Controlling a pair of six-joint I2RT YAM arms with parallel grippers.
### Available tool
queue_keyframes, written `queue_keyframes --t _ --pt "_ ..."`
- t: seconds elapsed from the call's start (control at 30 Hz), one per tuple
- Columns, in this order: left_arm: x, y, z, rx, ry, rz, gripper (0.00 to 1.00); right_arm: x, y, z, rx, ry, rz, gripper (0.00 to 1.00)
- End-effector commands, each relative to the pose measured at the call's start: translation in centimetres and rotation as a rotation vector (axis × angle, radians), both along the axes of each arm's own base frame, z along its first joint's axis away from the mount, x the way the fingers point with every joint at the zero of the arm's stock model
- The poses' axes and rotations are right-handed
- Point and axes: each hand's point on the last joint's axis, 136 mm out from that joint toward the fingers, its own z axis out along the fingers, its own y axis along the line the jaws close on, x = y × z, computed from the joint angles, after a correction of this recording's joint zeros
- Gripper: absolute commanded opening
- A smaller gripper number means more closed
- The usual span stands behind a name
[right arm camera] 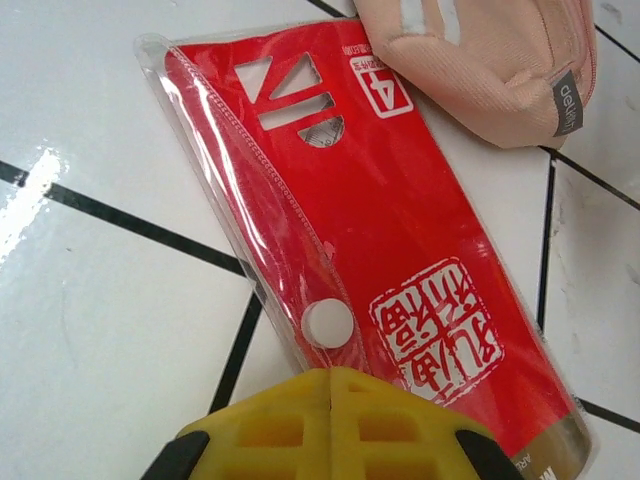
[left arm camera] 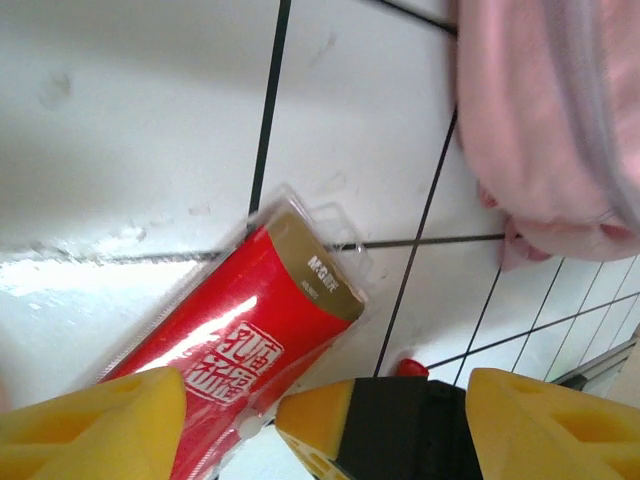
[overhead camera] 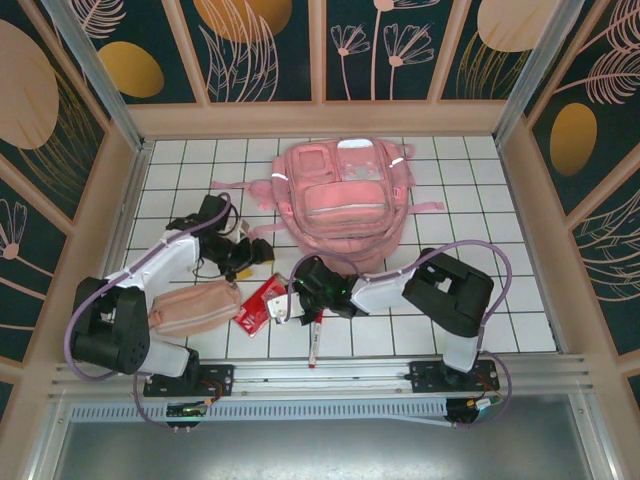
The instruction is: Pack the student bag
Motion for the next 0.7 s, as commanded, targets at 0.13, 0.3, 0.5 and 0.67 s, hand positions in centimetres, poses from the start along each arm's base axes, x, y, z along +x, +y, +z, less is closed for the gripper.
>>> queue_keyframes --t 0.13,0.3,0.5,0.67 --pt "-0.5 1.1 -0.1 0.042 -0.001 -0.074 0.76 2.1 0.1 4.4 0.135 -0.016 -0.088 0.0" --pt "-2.0 1.0 -2.5 0.028 0.045 -0.093 0.75 4.1 -1.0 6.0 0.172 -0.014 -0.116 0.0" --pt "-0.2 -0.5 0.8 -0.06 -0.028 -0.134 0.77 5.7 -1.4 9.3 0.242 -0.013 -0.156 0.0" --pt "1.0 0.4 1.0 -0.013 -0.015 -0.113 0.75 7.2 -1.4 10.7 0.273 0.113 -0.295 0.12"
